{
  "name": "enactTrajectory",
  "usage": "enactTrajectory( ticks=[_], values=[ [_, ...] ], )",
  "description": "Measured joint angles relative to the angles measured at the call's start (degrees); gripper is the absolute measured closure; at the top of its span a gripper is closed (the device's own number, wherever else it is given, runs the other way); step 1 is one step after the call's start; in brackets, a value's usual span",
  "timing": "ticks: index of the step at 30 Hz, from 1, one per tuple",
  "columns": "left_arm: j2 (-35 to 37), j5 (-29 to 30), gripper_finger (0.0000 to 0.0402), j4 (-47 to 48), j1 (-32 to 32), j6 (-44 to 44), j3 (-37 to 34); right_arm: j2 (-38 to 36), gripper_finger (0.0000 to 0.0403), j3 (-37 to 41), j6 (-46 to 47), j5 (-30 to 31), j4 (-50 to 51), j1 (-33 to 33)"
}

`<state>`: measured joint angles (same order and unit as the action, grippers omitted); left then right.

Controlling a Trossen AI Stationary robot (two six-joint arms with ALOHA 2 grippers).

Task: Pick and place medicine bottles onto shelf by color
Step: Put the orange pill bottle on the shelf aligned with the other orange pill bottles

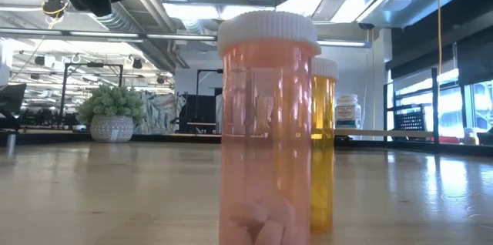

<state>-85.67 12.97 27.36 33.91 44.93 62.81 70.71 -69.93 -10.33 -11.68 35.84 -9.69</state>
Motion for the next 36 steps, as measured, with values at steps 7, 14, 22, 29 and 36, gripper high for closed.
enactTrajectory(
  ticks=[7, 14, 22, 29, 36],
  values=[
    [0.00, 0.02, 0.0237, 0.02, 0.00, -0.04, 0.00, 8.36, 0.0130, 0.00, -2.15, -4.80, -0.52, -1.57],
    [0.00, 0.02, 0.0237, 0.06, 0.00, -0.04, -0.02, 18.17, 0.0130, 0.00, -6.63, -7.95, -5.76, -3.78],
    [0.00, 0.06, 0.0237, 0.91, -0.41, -0.48, -0.02, 26.27, 0.0130, 0.00, -10.88, -10.57, -10.97, -6.31],
    [0.02, 2.05, 0.0237, 2.07, -1.52, -0.51, -0.07, 30.72, 0.0130, -0.01, -12.70, -16.94, -17.06, -7.02],
    [0.07, 3.61, 0.0237, 2.01, -1.47, -0.44, -0.07, 31.31, 0.0130, -0.02, -10.57, -19.50, -17.20, -6.02]
  ],
)
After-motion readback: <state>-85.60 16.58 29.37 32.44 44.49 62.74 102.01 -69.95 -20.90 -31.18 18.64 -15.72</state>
